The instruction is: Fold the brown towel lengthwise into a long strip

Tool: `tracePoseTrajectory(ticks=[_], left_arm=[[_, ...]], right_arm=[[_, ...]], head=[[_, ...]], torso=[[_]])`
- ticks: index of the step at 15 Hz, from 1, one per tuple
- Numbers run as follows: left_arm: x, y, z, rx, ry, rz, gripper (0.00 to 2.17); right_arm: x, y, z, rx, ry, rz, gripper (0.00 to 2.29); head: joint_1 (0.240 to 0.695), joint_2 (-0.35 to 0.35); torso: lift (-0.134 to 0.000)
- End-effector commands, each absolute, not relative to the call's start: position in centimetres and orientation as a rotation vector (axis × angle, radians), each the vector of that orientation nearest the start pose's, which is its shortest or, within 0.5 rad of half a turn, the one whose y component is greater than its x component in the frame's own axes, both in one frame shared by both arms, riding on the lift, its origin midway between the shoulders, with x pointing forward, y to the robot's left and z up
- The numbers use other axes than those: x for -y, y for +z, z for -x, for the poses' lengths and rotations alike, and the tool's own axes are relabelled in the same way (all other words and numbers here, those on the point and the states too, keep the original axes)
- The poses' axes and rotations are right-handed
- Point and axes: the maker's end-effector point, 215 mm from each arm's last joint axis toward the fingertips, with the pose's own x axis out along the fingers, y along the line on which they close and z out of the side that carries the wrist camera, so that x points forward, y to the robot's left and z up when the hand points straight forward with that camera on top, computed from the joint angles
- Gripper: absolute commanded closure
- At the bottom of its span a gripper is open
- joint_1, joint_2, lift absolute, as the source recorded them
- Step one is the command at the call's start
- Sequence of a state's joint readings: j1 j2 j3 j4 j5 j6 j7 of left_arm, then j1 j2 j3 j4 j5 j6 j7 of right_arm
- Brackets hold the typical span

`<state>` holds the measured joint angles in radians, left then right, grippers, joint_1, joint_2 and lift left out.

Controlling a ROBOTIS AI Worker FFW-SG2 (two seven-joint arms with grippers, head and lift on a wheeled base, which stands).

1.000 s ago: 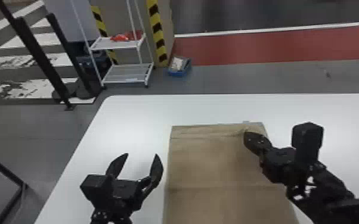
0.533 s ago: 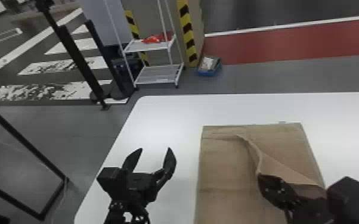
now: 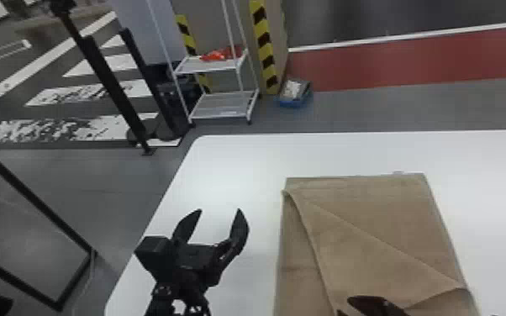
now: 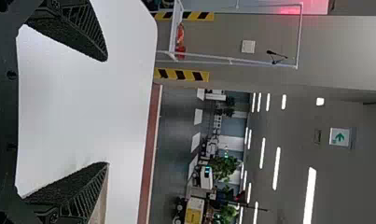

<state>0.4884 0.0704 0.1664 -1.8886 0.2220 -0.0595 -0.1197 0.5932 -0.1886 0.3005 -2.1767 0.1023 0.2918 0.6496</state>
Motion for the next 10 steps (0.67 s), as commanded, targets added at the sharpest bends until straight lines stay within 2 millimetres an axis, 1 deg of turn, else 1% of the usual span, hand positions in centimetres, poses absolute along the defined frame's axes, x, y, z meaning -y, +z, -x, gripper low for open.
tracePoseTrajectory(ticks=[1,2,3,4,5,6,7,8,9,10], left_arm=[[-30.7,-38.8,-43.4,-0.083,-0.002,0.085,0.08],[-30.1,-38.8,-43.0,-0.085,-0.041,0.075,0.08],[-29.4,-38.6,-42.3,-0.088,-0.098,0.064,0.08],[-27.9,-38.7,-41.7,-0.107,-0.17,0.052,0.08],[-25.9,-39.1,-41.2,-0.145,-0.256,0.019,0.08],[-23.8,-39.8,-40.4,-0.19,-0.341,-0.016,0.08],[-21.7,-40.0,-39.7,-0.212,-0.409,-0.044,0.08],[-19.9,-40.1,-39.1,-0.232,-0.471,-0.073,0.09],[-17.9,-40.5,-38.5,-0.263,-0.534,-0.109,0.11],[-16.1,-40.8,-37.9,-0.284,-0.592,-0.139,0.15]], right_arm=[[-0.9,-37.6,-29.2,-0.251,1.01,-0.022,0.04],[0.3,-36.6,-29.7,-0.233,1.007,-0.052,0.06],[1.8,-36.4,-30.6,-0.227,0.979,-0.051,0.06],[3.7,-36.1,-31.7,-0.21,0.938,-0.034,0.07],[6.6,-35.8,-33.4,-0.195,0.868,-0.012,0.07],[10.2,-35.5,-35.1,-0.184,0.781,-0.006,0.07],[14.2,-34.8,-36.5,-0.167,0.689,-0.023,0.07],[18.0,-34.3,-37.4,-0.153,0.605,-0.044,0.07],[22.3,-34.0,-38.0,-0.144,0.511,-0.06,0.07],[26.1,-34.1,-38.2,-0.145,0.43,-0.063,0.08]], head=[[0.695,0.35],[0.695,0.35],[0.695,0.35],[0.695,0.35],[0.695,0.35],[0.695,0.35],[0.695,0.322],[0.695,0.26],[0.695,0.204],[0.695,0.063]], torso=[[-0.116],[-0.116],[-0.116],[-0.116],[-0.116],[-0.116],[-0.116],[-0.116],[-0.116],[-0.116]])
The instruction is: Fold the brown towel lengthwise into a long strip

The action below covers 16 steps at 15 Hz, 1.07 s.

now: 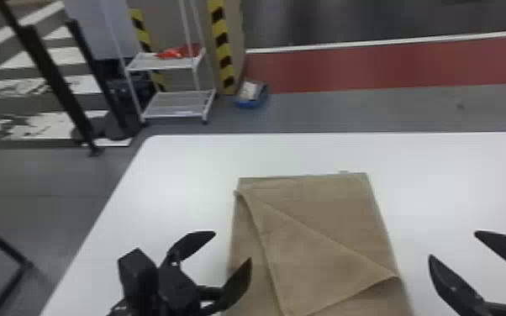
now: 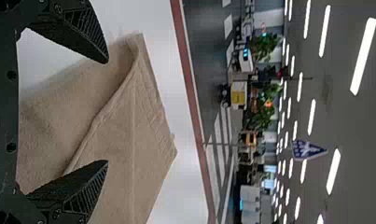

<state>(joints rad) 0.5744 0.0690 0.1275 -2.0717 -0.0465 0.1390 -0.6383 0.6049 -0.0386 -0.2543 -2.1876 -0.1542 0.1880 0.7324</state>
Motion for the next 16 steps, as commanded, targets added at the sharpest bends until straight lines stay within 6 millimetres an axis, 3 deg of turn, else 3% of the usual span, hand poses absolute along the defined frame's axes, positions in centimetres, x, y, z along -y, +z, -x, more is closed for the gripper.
tracePoseTrajectory(ticks=[1,4,5,8,10,13,16], left_arm=[[-14.1,-40.9,-37.1,-0.297,-0.658,-0.174,0.15],[-8.7,-41.5,-34.8,-0.339,-0.814,-0.246,0.21],[-7.3,-41.8,-34.0,-0.354,-0.856,-0.275,0.21],[-4.5,-42.8,-32.0,-0.422,-0.942,-0.325,0.21],[-3.7,-42.7,-31.9,-0.419,-0.955,-0.337,0.21],[-5.0,-43.8,-32.9,-0.459,-0.912,-0.382,0.35],[-5.9,-45.2,-32.7,-0.5,-0.912,-0.403,0.35]], right_arm=[[29.1,-34.3,-38.3,-0.152,0.379,-0.057,0.08],[36.6,-35.2,-38.0,-0.171,0.247,-0.088,0.08],[38.3,-35.6,-37.8,-0.174,0.217,-0.096,0.08],[42.4,-36.1,-37.1,-0.175,0.152,-0.121,0.08],[44.0,-36.6,-37.0,-0.184,0.127,-0.144,0.08],[44.8,-36.3,-37.3,-0.174,0.118,-0.171,0.08],[45.4,-36.3,-37.3,-0.172,0.108,-0.178,0.08]], head=[[0.695,-0.017],[0.695,-0.217],[0.695,-0.334],[0.695,-0.35],[0.695,-0.35],[0.695,-0.35],[0.695,-0.35]], torso=[[-0.116],[-0.116],[-0.116],[-0.116],[-0.116],[-0.116],[-0.116]])
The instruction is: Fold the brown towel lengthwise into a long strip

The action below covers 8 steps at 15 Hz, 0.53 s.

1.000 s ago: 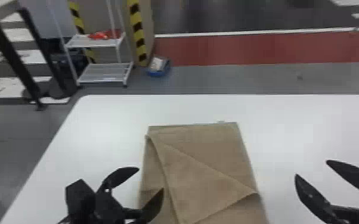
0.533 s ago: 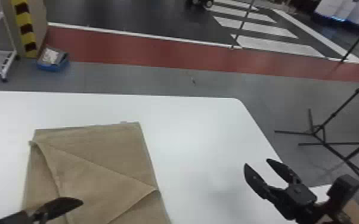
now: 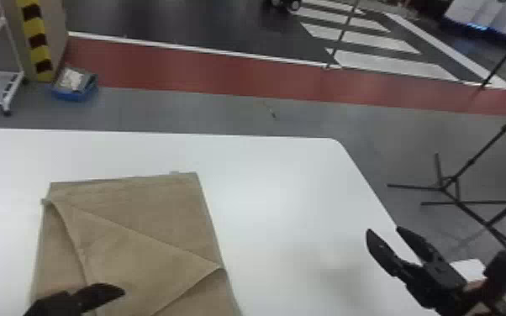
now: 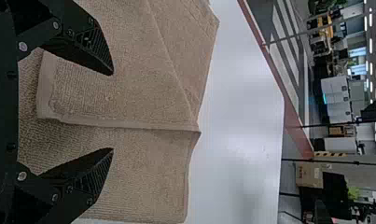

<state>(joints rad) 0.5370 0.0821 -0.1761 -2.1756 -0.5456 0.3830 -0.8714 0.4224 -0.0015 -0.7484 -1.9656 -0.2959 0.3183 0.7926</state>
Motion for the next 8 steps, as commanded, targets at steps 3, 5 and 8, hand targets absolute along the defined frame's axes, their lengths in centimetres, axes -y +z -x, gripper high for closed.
tracePoseTrajectory(ticks=[3,5,8], left_arm=[[-6.25,-45.86,-32.7,-0.518,-0.917,-0.419,0.42],[-6.5,-46.03,-32.74,-0.526,-0.913,-0.418,0.43],[-6.66,-46.37,-32.77,-0.544,-0.913,-0.414,0.49]], right_arm=[[45.28,-36.42,-37.66,-0.175,0.11,-0.191,0.08],[45.09,-36.45,-37.77,-0.175,0.114,-0.194,0.08],[45.2,-36.48,-37.74,-0.177,0.112,-0.198,0.08]], head=[[0.695,-0.35],[0.695,-0.35],[0.695,-0.35]], torso=[[-0.116],[-0.116],[-0.116]])
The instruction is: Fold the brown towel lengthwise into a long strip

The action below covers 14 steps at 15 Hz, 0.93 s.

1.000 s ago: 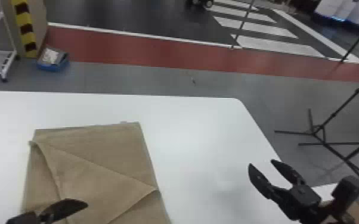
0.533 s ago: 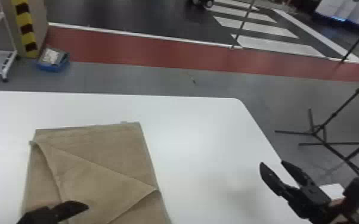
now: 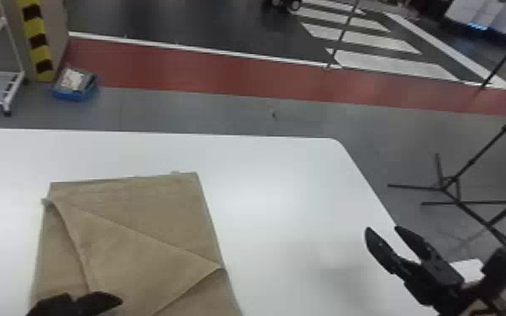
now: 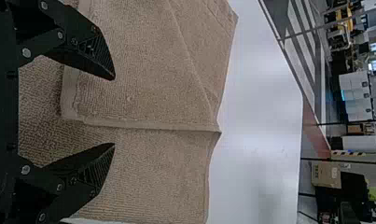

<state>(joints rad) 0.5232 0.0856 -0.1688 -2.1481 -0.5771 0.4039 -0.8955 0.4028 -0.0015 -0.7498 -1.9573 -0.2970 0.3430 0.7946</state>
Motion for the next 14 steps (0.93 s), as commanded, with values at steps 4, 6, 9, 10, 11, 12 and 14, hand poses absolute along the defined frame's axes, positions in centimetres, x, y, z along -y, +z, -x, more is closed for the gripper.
tracePoseTrajectory(ticks=[4,6,9,10,11,12,14], left_arm=[[-7.13,-46.86,-32.84,-0.577,-0.903,-0.4,0.55],[-7.21,-46.72,-32.86,-0.577,-0.899,-0.395,0.55],[-7.43,-46.38,-33.12,-0.57,-0.891,-0.383,0.65],[-7.39,-46.27,-33.21,-0.567,-0.891,-0.378,0.66],[-7.43,-46.23,-33.26,-0.565,-0.89,-0.38,0.67],[-7.49,-46.22,-33.28,-0.565,-0.889,-0.379,0.86],[-7.56,-46.27,-33.25,-0.568,-0.889,-0.376,1.02]], right_arm=[[44.94,-36.5,-37.93,-0.18,0.122,-0.209,0.08],[44.94,-36.44,-37.99,-0.178,0.122,-0.209,0.08],[44.75,-36.54,-38.07,-0.179,0.127,-0.212,0.08],[44.69,-36.7,-38.06,-0.181,0.128,-0.214,0.08],[44.72,-36.84,-38.03,-0.183,0.127,-0.217,0.08],[44.66,-36.93,-38.09,-0.184,0.128,-0.219,0.08],[44.61,-36.97,-38.2,-0.183,0.129,-0.221,0.08]], head=[[0.695,-0.35],[0.695,-0.35],[0.695,-0.35],[0.695,-0.35],[0.695,-0.35],[0.695,-0.35],[0.695,-0.35]], torso=[[-0.116],[-0.116],[-0.116],[-0.116],[-0.116],[-0.116],[-0.116]])
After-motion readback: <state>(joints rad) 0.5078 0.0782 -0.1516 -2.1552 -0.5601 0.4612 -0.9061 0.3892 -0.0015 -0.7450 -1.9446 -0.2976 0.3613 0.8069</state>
